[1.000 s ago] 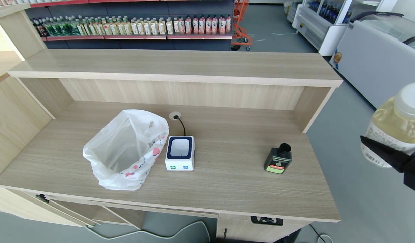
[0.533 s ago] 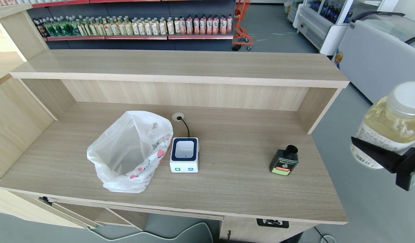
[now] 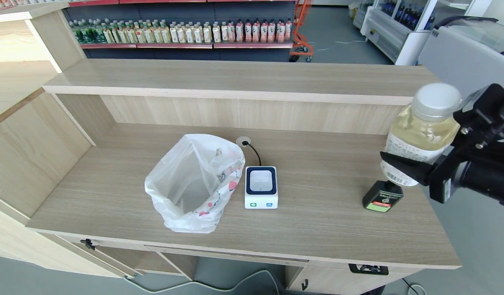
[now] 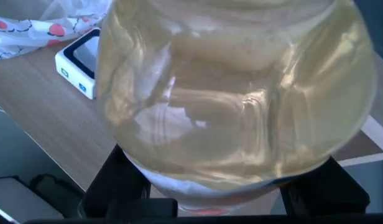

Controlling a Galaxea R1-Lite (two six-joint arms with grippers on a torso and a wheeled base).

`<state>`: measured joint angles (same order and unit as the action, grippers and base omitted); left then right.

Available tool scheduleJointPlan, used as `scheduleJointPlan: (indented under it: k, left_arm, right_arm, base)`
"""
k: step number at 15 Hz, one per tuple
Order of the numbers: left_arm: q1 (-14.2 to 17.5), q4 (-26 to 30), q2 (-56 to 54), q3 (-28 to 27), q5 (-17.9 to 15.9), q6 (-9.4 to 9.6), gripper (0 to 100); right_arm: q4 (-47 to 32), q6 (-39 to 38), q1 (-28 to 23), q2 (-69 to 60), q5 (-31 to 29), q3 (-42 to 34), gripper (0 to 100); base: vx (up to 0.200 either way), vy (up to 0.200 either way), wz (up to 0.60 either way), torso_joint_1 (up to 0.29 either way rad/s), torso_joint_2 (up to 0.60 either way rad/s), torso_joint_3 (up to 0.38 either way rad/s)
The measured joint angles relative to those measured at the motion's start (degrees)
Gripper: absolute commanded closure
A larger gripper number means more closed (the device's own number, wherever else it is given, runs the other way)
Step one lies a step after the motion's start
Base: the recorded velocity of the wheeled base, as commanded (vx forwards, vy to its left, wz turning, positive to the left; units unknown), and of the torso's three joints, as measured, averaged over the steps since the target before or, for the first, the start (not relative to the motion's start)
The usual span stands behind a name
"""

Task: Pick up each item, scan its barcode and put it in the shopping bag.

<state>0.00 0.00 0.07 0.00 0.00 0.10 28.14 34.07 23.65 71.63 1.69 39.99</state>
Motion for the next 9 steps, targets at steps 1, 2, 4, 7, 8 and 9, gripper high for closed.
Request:
scheduleJointPlan:
  k: [1, 2, 4, 7, 8, 9]
  left_arm:
    - [0.0, 0.0, 0.0, 0.0, 0.0, 0.04, 0]
    - [0.0, 0.0, 0.0, 0.0, 0.0, 0.11, 0]
    - [0.0, 0.0, 0.0, 0.0, 0.0, 0.11, 0]
    - [-0.1, 0.0, 0.0, 0.0, 0.0, 0.01, 0]
    - [0.0, 0.0, 0.0, 0.0, 0.0, 0.01, 0]
    - [0.0, 0.0, 0.0, 0.0, 0.0, 0.01, 0]
  right_arm:
    - [2.7, -0.1, -0.7, 3.2, 2.2, 1.2, 100]
    - [5.5, -0.1, -1.5, 6.3, 4.3, 2.3, 100]
    - [10.2, -0.1, -2.8, 13.6, 8.4, 6.0, 100]
    - [13.1, -0.1, -3.5, 24.4, 15.8, 15.3, 100]
    - [14.3, -0.1, -3.8, 27.6, 18.0, 18.3, 100]
    - [15.5, -0.1, -4.0, 30.5, 20.9, 20.9, 100]
  base:
    - [0.000, 0.200, 0.00, 0.002, 0.00, 0.002]
    - [0.000, 0.200, 0.00, 0.007, 0.01, 0.002]
    - [0.000, 0.100, 0.00, -0.001, 0.00, 0.004]
    - [0.000, 0.000, 0.00, 0.000, 0.00, 0.000]
    - [0.000, 0.000, 0.00, 0.000, 0.00, 0.000]
    - [0.000, 0.000, 0.00, 0.000, 0.00, 0.000]
